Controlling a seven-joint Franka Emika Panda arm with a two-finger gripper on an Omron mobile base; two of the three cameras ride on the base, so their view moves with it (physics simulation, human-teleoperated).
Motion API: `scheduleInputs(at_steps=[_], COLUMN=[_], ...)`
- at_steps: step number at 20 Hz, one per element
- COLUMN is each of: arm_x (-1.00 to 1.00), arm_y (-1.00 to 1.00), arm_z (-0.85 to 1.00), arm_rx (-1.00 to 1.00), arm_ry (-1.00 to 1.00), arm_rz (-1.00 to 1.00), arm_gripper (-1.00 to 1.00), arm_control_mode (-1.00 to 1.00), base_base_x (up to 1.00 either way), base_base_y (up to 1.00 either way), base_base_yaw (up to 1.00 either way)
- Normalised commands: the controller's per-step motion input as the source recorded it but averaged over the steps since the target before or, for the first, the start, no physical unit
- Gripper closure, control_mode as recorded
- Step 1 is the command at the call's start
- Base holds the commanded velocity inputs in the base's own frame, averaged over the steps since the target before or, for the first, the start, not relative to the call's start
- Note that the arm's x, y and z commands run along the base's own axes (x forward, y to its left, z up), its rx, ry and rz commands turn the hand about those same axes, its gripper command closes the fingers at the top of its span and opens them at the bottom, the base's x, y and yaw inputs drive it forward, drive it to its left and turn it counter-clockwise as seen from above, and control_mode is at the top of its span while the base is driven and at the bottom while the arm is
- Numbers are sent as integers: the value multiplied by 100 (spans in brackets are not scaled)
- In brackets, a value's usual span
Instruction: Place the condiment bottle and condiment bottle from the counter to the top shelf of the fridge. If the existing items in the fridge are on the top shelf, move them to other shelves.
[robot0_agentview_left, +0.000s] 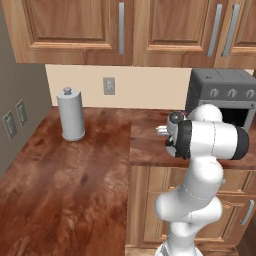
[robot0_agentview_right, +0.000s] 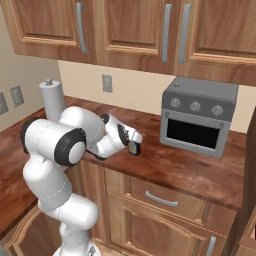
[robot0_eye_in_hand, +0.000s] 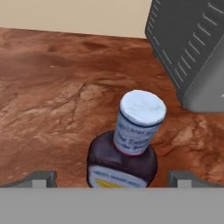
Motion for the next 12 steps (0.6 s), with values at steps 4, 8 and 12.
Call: scheduleInputs(at_steps=[4, 8, 12], arm_x=[23, 24, 19], arm_y=[-5, -5, -8], arm_z=[-1, -1, -3], arm_rx=[0, 0, 0], arm_ry=[0, 0, 0], arm_rz=[0, 0, 0], arm_gripper=[-100, -100, -100], arm_control_mode=[-100, -100, -100], base_base_x=[0, 0, 0], base_base_y=[0, 0, 0], base_base_yaw=[0, 0, 0])
